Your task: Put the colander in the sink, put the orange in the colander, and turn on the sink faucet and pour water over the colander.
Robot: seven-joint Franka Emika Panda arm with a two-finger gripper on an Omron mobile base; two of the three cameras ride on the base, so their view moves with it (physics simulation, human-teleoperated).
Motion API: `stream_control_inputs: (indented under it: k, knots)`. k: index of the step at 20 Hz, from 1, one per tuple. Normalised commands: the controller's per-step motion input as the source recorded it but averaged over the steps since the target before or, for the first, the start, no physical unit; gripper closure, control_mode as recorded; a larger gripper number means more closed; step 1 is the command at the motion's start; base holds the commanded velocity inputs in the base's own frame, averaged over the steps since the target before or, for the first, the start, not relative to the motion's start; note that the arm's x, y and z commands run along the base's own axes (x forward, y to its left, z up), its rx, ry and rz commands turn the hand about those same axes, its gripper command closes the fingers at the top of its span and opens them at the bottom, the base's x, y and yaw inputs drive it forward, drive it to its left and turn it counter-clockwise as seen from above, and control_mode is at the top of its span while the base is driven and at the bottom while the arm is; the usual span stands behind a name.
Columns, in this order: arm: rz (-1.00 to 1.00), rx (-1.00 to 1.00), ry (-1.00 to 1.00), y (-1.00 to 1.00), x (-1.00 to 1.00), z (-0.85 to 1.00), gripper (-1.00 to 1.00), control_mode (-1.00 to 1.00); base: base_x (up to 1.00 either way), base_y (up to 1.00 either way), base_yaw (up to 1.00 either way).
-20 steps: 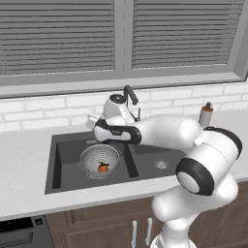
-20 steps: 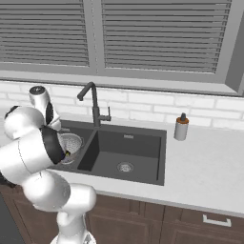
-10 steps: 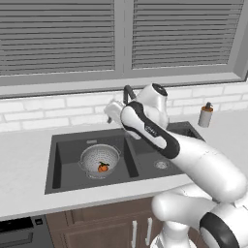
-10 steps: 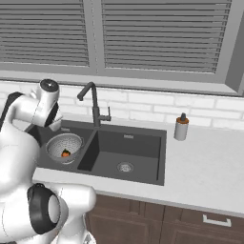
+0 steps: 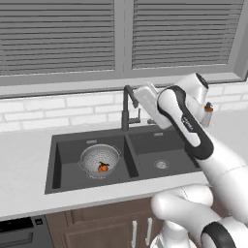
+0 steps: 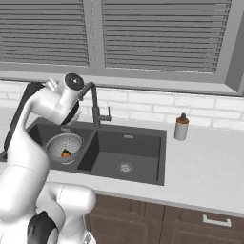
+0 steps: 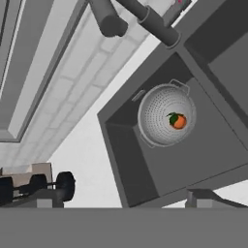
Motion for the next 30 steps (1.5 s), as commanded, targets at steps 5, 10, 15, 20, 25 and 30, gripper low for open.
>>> stream_control_inputs:
  k: [5,10,15,20,25,30]
  knots:
    - [0.05,0.00,-0.09,-0.78,0.00,0.10,-1.00,-1.00,0.00,0.00,0.00]
    - [0.10,0.02,-0.08,-0.48,0.34,0.00,-1.00,-1.00,0.00,0.00,0.00]
    - [0.16,0.03,-0.06,-0.04,0.88,0.00,-1.00,-1.00,0.00,0.00,0.00]
    - [0.16,0.04,-0.06,0.02,0.62,0.00,-1.00,-1.00,0.00,0.00,0.00]
    - [0.14,0.00,-0.05,0.26,0.37,0.00,-1.00,-1.00,0.00,0.00,0.00]
    - [0.11,0.00,-0.04,0.44,0.41,0.00,-1.00,-1.00,0.00,0.00,0.00]
